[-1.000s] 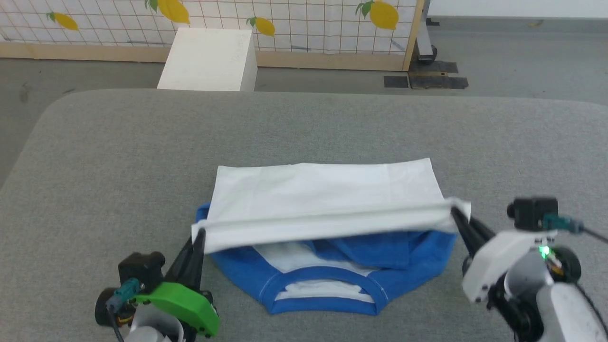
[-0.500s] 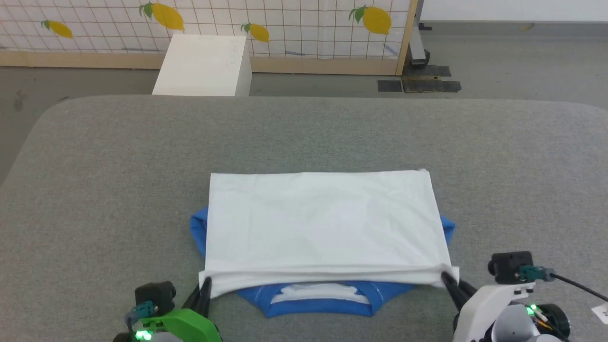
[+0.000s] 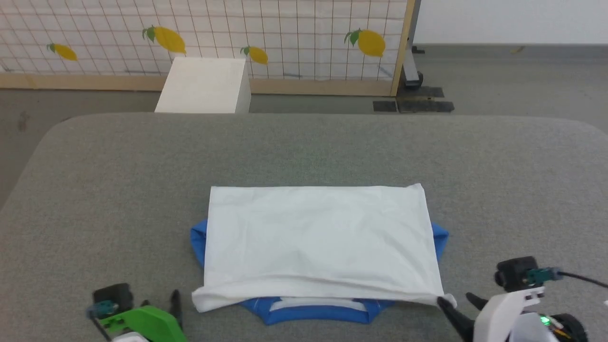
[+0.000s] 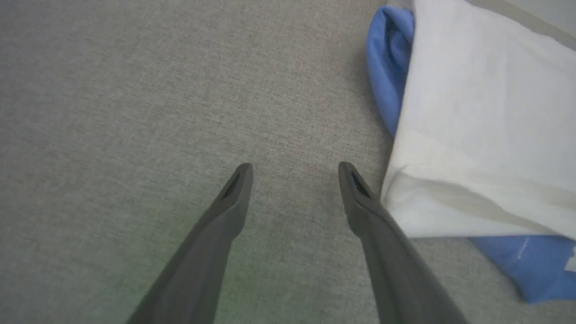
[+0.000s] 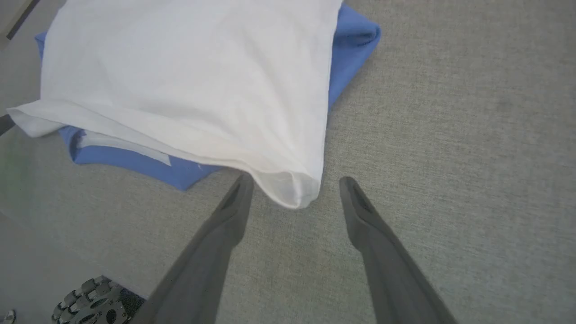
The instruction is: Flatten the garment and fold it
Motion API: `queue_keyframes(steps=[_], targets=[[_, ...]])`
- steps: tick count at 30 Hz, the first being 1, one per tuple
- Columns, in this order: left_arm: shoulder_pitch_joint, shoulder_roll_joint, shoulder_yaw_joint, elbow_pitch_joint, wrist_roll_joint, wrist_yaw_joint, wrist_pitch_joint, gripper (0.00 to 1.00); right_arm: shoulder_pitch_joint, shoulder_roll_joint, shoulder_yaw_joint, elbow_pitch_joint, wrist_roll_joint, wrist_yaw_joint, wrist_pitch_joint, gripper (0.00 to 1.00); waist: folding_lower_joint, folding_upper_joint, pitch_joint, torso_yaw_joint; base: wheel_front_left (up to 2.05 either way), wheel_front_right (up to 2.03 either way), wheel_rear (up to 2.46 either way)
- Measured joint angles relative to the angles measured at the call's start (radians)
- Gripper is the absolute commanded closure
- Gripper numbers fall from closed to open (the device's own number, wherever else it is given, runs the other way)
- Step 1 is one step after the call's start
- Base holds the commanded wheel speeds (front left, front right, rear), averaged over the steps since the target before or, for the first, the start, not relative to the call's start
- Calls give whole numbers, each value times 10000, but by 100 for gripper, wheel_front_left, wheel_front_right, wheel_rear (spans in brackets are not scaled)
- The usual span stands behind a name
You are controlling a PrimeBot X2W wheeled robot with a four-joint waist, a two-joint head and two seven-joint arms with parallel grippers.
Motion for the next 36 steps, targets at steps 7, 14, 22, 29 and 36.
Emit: queue_keyframes(steps=[7, 14, 22, 29, 36], targets=[[495, 809, 917, -2042, -384, 878, 374, 0, 50, -286, -1369, -1779, 1020, -2, 1346, 0, 0, 0, -139, 95, 0, 0, 0], [338, 1179, 1822, -4734, 963, 880, -2044, 0, -1881, -1058, -1312, -1302, 813, -2, 2763, 0, 0, 0, 610, 199, 0, 0, 0], [-1, -165, 3060, -6458, 3359, 240, -2127, 0, -3359, -1475, -23, 623, 1001, -2, 3262, 0, 0, 0, 1690, 388, 0, 0, 0], [11, -1244, 3781, -6372, 4220, -662, -2127, 0, -3941, -1509, 1183, 1436, 1751, -2, 3298, 0, 1, 0, 2421, 671, 0, 0, 0], [14, -1879, 4320, -6009, 4671, -1425, -2127, 0, -4528, -1467, 2138, 1812, 2115, -4, 2882, 0, 1, 0, 2578, 921, 0, 0, 0]])
